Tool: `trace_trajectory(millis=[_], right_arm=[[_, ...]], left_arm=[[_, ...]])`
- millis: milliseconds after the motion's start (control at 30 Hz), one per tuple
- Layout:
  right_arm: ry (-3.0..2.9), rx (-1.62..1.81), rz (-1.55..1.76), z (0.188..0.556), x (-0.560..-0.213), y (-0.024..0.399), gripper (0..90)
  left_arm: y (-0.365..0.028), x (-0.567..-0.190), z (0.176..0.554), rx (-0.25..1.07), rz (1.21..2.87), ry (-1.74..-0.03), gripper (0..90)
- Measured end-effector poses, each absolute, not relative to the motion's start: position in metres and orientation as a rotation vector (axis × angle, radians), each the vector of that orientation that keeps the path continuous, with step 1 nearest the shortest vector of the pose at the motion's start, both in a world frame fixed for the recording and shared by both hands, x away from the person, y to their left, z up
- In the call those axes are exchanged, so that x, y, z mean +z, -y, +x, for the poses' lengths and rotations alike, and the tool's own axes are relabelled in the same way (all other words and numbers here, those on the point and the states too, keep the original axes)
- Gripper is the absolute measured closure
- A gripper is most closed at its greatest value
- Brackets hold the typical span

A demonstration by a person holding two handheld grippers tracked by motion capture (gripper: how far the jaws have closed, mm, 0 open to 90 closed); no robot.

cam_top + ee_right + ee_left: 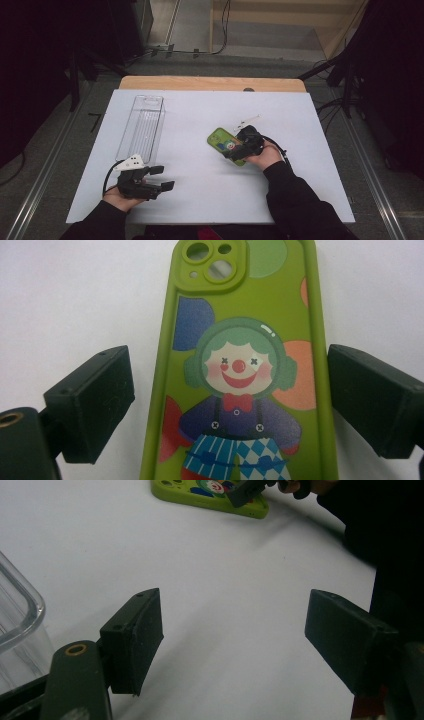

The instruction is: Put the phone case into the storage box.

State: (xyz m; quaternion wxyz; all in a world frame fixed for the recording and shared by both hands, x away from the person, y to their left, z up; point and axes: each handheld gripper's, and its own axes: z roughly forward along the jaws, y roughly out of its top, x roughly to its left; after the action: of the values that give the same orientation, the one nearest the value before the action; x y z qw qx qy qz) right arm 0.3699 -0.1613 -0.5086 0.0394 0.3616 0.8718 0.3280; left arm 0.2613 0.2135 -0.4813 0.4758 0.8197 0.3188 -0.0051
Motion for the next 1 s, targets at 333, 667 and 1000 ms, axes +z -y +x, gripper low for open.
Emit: trace_trajectory(millis=[333, 667, 1000], right_arm=[[-2.607, 0.888, 0.998, 0.359, -0.513, 0.152, 8.8], [-2.570, 0.898, 1.030, 0.357, -0.513, 0.153, 13.6], [-2.589, 0.913, 1.022, 0.359, -0.512, 0.155, 14.3]], left_arm=[[-0.213, -0.481, 0.261, -0.010, 2.004, -0.782, 24.2], [-0.213, -0.481, 0.261, -0.016, 2.003, -0.782, 24.2], [-0.213, -0.481, 0.261, -0.025, 2.000, -0.790, 24.3]])
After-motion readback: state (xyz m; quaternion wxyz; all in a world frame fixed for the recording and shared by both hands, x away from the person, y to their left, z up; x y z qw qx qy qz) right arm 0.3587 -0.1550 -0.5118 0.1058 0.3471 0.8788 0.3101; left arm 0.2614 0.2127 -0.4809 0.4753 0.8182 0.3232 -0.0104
